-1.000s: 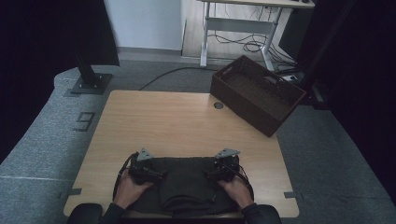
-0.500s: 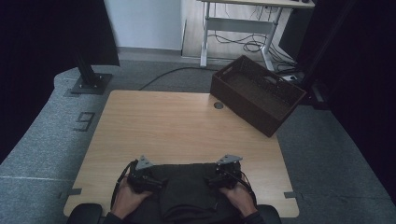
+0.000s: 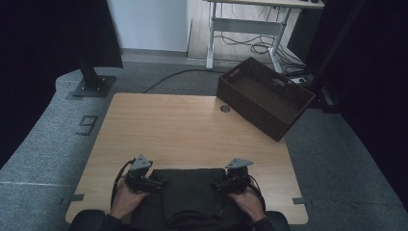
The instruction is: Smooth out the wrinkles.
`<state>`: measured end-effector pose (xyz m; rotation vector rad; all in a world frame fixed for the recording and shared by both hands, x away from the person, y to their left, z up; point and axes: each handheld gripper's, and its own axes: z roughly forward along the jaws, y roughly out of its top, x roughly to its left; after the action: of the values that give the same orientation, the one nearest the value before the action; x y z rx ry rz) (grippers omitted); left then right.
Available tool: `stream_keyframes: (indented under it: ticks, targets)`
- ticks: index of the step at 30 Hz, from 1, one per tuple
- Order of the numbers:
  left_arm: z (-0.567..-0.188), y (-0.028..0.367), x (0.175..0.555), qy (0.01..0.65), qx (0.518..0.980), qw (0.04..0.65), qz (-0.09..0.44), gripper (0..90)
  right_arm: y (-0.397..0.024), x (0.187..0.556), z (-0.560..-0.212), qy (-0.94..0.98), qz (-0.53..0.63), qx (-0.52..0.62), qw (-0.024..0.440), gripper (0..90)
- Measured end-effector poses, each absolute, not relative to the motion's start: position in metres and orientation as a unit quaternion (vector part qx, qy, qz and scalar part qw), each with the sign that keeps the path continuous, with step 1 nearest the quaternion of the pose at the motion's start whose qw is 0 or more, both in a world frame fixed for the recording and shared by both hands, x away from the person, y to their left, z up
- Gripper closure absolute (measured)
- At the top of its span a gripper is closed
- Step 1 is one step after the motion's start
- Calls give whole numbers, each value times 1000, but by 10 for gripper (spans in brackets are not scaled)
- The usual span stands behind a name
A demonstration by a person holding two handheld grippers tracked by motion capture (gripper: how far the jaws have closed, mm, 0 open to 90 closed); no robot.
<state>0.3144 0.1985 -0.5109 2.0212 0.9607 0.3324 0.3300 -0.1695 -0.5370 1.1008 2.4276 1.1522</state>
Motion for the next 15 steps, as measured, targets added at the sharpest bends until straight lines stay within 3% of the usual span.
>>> stream_keyframes:
  ticks: [5,15]
  targets:
    - [-509,228,321,417,790,428,139,0,-178,333,-532,816,417,384,113,0]
    - [-533,254,335,449,800,352,187,0,-197,340,-524,802,416,405,142,0]
